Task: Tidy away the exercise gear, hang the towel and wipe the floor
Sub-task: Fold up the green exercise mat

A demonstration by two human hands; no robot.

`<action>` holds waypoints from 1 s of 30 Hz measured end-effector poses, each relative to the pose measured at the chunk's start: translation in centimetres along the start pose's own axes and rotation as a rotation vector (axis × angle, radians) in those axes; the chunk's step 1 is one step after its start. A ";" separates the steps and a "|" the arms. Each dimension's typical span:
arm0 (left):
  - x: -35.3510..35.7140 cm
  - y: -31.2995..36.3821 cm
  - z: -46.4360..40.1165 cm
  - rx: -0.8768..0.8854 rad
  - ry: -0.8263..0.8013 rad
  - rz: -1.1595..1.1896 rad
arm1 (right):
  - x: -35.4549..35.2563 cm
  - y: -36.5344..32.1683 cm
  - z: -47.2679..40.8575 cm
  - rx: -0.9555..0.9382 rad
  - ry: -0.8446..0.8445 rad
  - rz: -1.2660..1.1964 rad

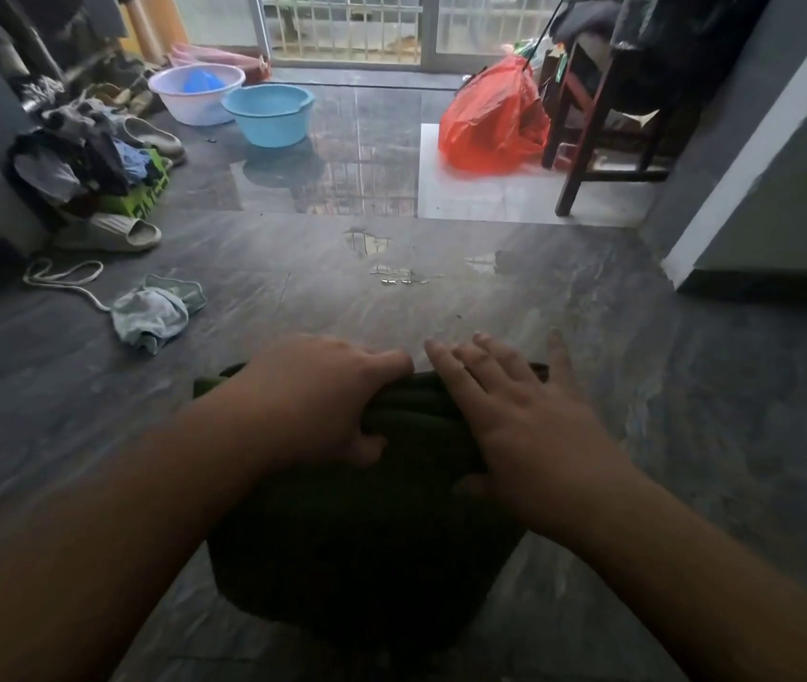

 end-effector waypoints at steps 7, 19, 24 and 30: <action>6.3 -2.1 1.2 -0.064 -0.036 0.145 | 4.7 -1.4 -3.4 -0.039 0.045 0.001; 6.0 -4.5 4.0 -0.215 0.492 -0.146 | 2.3 0.6 -3.9 -0.056 0.404 0.116; 12.8 -1.9 2.5 -0.223 0.639 -0.121 | 6.9 1.3 -2.7 -0.081 0.420 0.234; 26.5 6.7 5.3 0.059 0.080 -0.023 | 22.7 -0.3 3.2 -0.127 -0.098 0.130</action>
Point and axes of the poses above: each hand's wrist, its own z-axis away from the middle knuckle, its own x-axis out of the palm, y = z × x, the point moved 2 cm from there along -z, towards the middle knuckle, and after that the axes turned 7 degrees about -z, right-handed, at the moved point
